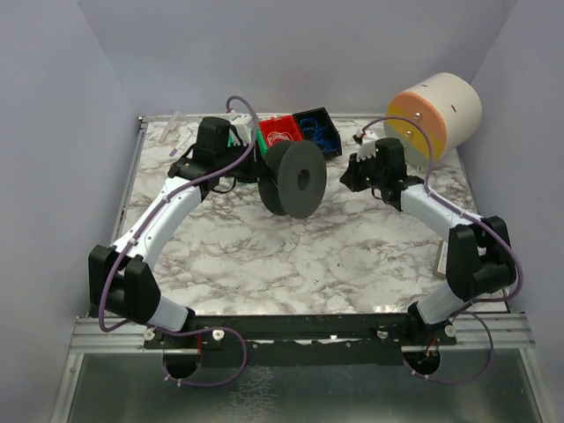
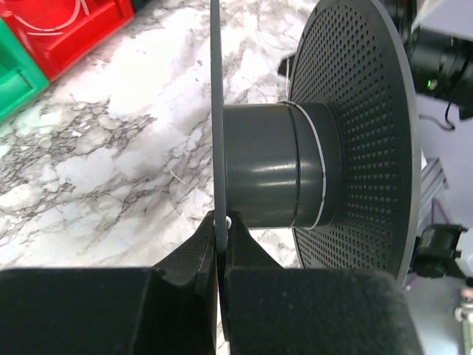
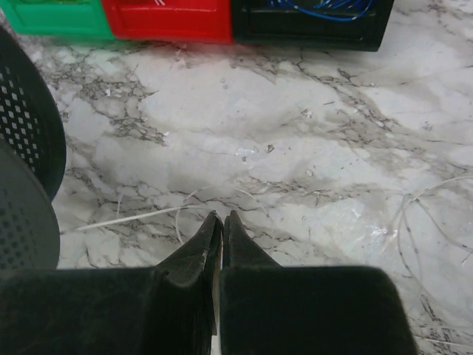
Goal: Wrap the cables
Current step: Wrap the cable around the cable reel.
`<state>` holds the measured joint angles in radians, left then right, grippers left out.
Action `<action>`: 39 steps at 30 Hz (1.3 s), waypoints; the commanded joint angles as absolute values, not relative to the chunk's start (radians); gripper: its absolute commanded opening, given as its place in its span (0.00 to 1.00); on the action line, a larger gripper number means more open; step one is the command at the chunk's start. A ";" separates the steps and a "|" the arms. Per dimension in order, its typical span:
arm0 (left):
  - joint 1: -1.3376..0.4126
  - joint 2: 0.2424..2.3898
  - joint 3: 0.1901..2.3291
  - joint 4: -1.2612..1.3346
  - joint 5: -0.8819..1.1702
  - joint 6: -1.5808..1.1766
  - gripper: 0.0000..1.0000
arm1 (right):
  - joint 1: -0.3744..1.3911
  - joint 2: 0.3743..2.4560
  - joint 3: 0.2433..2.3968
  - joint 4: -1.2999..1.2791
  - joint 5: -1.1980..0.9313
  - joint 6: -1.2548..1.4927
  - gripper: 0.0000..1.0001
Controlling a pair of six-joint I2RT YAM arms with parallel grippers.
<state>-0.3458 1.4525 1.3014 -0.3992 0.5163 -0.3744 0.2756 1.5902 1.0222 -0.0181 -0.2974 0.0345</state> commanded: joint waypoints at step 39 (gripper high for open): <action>-0.517 1.356 1.585 -0.508 0.522 -0.177 0.00 | 0.189 1.761 1.173 -0.354 -1.254 -0.534 0.80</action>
